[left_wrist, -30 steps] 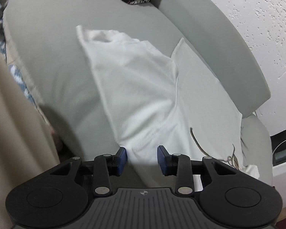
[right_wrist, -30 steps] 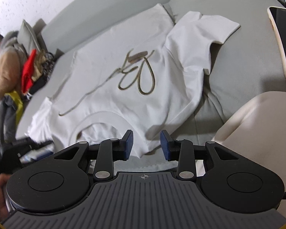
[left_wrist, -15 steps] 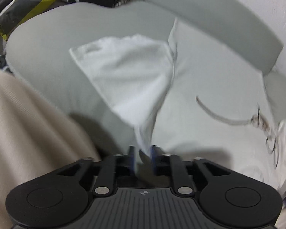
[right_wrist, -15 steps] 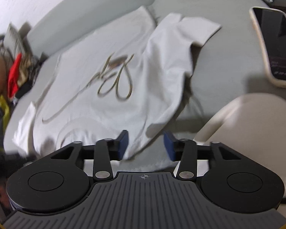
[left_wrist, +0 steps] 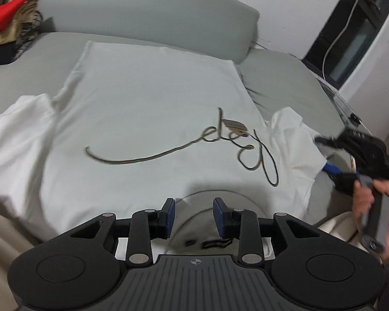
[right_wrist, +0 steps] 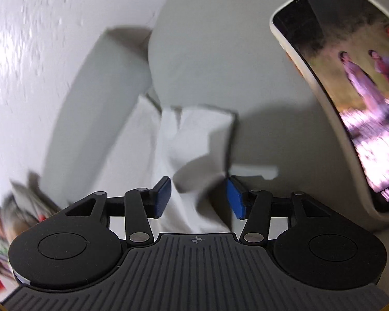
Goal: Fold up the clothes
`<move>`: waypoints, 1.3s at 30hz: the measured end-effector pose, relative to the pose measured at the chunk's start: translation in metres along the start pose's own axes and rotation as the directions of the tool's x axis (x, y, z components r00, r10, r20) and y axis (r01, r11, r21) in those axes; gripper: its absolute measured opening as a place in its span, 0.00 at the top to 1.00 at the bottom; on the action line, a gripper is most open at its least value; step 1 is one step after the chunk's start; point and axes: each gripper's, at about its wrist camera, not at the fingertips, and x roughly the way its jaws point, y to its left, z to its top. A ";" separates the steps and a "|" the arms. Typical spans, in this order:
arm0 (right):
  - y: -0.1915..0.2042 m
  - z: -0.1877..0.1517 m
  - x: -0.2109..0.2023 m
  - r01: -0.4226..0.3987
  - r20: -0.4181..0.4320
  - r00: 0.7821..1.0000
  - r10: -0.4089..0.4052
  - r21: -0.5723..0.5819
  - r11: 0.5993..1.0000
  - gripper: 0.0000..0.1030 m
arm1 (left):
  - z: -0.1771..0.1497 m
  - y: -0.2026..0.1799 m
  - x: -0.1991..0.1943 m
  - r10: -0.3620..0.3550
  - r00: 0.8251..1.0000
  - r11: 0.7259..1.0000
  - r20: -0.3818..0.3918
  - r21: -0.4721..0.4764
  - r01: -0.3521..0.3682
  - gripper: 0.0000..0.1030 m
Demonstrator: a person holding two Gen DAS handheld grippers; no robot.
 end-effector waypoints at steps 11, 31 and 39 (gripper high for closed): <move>-0.005 0.027 0.013 0.023 0.197 0.980 -0.031 0.041 0.999 0.99 | 0.005 0.003 0.020 -0.085 0.996 0.996 -0.023 -0.019 0.085 0.70; 0.042 0.027 -0.006 0.224 0.240 0.960 -0.141 -0.364 0.904 0.99 | -0.024 0.017 0.017 -0.155 0.988 0.988 0.009 0.022 0.155 0.69; 0.112 -0.075 0.002 0.165 0.168 0.985 -0.032 -0.889 0.427 1.00 | -0.027 0.019 0.021 -0.176 0.984 0.984 0.011 0.014 0.175 0.69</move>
